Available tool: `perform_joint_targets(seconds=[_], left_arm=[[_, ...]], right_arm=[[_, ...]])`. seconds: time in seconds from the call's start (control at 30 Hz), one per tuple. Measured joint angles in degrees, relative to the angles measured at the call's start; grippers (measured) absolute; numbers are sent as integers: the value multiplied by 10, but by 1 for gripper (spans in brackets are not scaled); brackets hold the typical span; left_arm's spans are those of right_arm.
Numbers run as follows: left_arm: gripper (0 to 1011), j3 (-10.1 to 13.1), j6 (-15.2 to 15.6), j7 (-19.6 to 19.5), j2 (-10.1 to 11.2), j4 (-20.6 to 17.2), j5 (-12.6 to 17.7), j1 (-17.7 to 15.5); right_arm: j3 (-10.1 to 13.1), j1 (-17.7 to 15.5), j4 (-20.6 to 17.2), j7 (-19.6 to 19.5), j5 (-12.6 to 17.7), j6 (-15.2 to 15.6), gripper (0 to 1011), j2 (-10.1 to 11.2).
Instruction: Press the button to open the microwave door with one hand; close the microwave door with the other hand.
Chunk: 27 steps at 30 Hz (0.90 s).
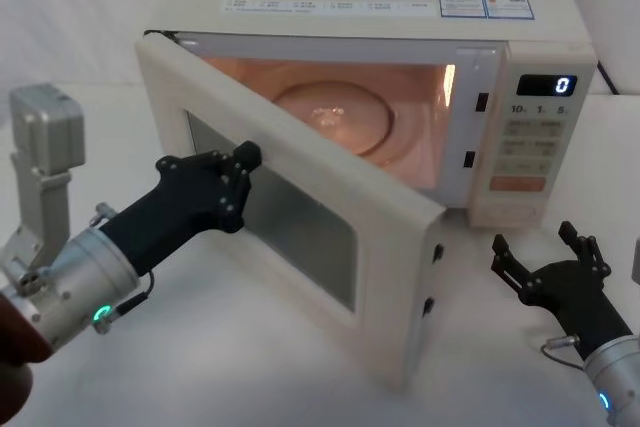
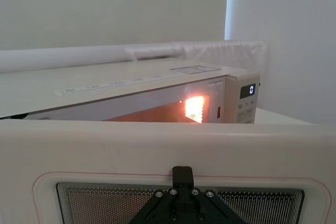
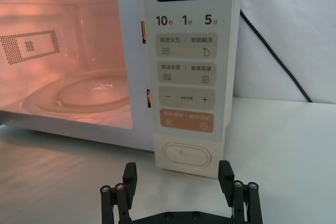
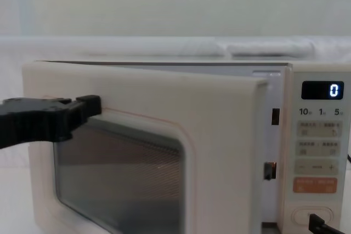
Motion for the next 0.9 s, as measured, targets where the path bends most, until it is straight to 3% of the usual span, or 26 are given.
perform_joint_targets(seconds=[0.9], left_arm=[[0, 63, 1, 3, -33, 60, 11, -101]], right_arm=[[0, 0, 0, 0, 0, 0, 1002, 0]])
